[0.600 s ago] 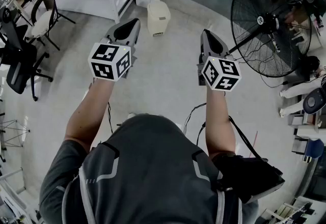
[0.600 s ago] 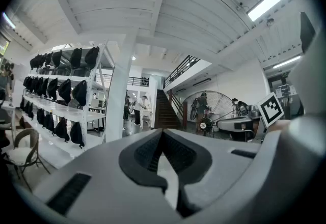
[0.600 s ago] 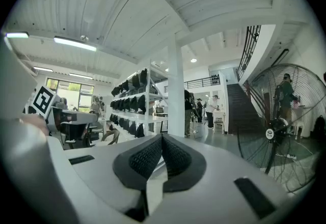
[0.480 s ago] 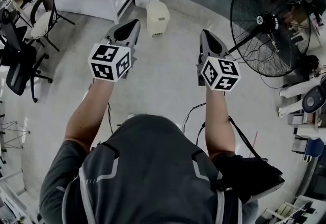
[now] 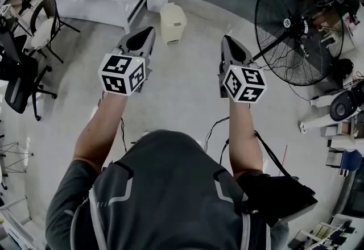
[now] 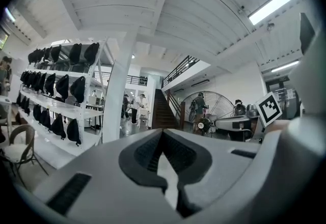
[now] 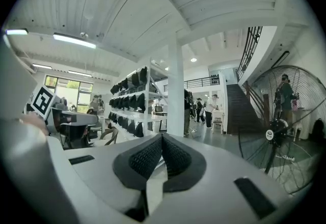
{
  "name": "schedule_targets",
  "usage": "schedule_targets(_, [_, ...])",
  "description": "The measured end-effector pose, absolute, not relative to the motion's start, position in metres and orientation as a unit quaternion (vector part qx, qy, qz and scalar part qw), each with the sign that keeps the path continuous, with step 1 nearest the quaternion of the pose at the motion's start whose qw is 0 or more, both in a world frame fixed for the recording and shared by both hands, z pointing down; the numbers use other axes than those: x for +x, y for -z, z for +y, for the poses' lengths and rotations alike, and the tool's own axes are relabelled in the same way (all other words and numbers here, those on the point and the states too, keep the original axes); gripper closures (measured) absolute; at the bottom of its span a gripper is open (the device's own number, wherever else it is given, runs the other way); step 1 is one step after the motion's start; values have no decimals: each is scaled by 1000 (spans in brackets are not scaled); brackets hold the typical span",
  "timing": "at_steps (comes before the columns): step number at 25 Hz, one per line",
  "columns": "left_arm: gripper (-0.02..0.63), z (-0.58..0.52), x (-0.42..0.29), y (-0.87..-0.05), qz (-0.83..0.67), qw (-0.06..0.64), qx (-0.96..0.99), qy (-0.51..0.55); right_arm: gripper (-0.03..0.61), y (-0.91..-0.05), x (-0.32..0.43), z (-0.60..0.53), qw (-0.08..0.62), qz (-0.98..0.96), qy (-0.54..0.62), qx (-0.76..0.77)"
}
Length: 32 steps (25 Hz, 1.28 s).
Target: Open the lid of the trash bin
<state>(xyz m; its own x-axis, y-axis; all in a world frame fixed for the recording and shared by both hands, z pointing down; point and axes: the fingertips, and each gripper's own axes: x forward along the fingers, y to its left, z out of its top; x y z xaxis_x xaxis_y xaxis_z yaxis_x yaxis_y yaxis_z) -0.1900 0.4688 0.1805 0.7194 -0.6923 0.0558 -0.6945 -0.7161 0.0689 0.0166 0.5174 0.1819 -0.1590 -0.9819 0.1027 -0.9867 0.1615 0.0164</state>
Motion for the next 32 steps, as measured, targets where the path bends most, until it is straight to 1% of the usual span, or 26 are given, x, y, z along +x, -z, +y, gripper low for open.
schedule_targets(6, [606,460,-207,-189,-373,50,926,-8,552,-184,3,509,27,-759,-33,650])
schedule_targets(13, [605,443,-235,-199,-363,62,930,-1,552,-190,-24,491,30,-755,-31,654])
schedule_targets(19, [605,414,-238,-205,-362,62,930,2,552,-195,-32,450,39,-769,-25,637])
schedule_targets(25, [606,351,-226,-204,-391,57,919,-7,552,-191,-18,373,28,-792,-12,610])
schedule_targets(32, [606,268,-174,-194,-415,49,909,-16,552,-187,31,279,29,-820,-4,571])
